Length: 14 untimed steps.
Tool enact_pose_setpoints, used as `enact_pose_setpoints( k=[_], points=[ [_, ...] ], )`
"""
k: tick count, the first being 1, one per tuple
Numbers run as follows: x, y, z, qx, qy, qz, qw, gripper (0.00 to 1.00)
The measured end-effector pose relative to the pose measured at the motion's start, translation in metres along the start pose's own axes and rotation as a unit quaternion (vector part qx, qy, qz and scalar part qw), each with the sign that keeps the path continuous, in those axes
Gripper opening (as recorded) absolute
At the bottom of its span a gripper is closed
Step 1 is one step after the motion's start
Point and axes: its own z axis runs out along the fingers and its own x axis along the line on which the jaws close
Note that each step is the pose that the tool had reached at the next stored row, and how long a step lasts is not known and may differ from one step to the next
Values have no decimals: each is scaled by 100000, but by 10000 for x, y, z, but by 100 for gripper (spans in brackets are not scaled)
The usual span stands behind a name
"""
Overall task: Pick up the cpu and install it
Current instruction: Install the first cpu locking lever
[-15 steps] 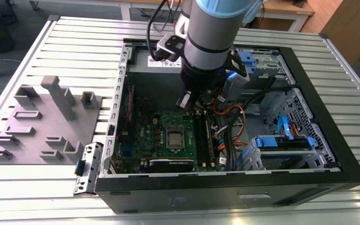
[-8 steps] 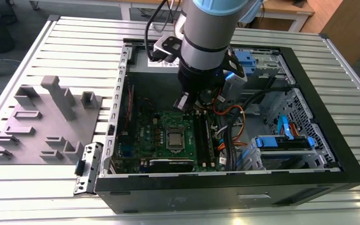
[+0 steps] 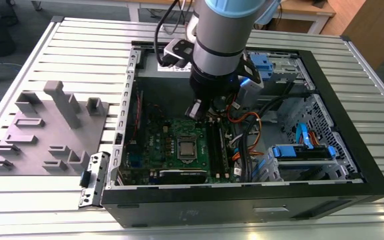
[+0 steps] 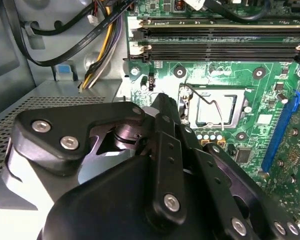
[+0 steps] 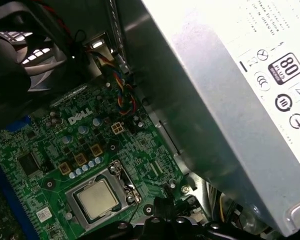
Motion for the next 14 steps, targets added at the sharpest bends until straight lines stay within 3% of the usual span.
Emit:
enact_pose_setpoints(
  k=[4, 9, 14],
  points=[
    [43, -23, 17, -5, 47, 3, 100000, 11],
    [159, -85, 30, -9, 58, 3, 100000, 11],
    [189, -103, 33, -7, 76, 6, 100000, 11]
  ],
)
